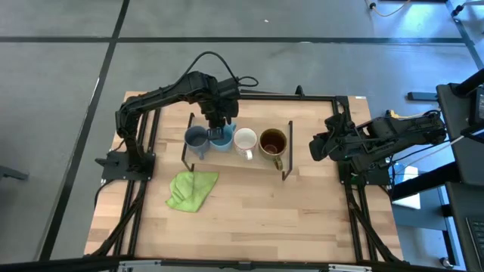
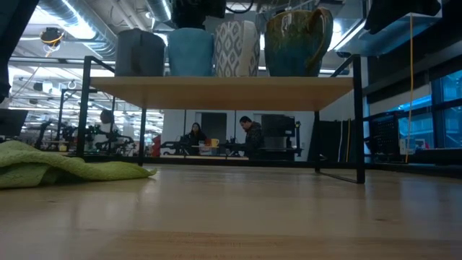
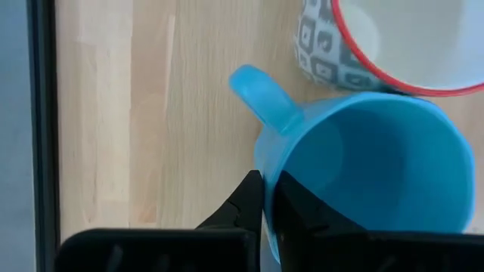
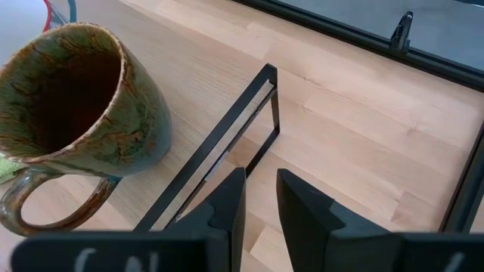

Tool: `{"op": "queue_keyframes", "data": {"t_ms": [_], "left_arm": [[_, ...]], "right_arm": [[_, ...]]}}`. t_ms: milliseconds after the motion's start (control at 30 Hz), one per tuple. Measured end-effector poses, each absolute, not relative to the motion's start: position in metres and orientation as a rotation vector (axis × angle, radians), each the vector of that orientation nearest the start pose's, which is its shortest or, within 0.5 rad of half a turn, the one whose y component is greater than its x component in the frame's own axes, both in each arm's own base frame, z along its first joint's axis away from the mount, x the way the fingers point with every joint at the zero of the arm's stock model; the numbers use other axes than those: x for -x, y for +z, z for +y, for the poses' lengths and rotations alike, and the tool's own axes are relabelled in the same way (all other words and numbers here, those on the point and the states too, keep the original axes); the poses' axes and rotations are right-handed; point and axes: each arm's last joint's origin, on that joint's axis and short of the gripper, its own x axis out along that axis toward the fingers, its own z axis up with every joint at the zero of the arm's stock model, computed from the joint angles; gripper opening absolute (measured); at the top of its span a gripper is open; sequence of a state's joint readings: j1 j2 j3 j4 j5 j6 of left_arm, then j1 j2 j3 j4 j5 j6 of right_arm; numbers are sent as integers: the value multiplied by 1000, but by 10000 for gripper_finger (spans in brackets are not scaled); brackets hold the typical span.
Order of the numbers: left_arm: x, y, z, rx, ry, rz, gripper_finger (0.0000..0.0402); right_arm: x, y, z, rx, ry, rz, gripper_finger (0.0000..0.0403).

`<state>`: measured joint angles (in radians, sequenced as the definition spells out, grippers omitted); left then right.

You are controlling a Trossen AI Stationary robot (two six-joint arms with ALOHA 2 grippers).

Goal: Stack small to large cups/mugs on shelf
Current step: Remove the blue mug from the shelf

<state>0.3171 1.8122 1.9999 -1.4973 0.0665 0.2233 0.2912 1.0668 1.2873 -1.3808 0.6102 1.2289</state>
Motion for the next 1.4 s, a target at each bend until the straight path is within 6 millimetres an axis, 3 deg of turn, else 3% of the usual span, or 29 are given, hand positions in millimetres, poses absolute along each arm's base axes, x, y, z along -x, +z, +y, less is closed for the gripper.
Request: {"op": "queue_keyframes", "data": {"t_ms": [467,1033,1400], "left_arm": [[-317,373,104,69,79,1330,8],[-299,434,110,65,156,1119,8],[-288,446,120,-10,312,1104,8]], "right_arm": [[-153,363,29,-599,-840,698,78],[-151,362,28,-579,-855,708,78],[-150,362,27,-575,-866,717,78]]}}
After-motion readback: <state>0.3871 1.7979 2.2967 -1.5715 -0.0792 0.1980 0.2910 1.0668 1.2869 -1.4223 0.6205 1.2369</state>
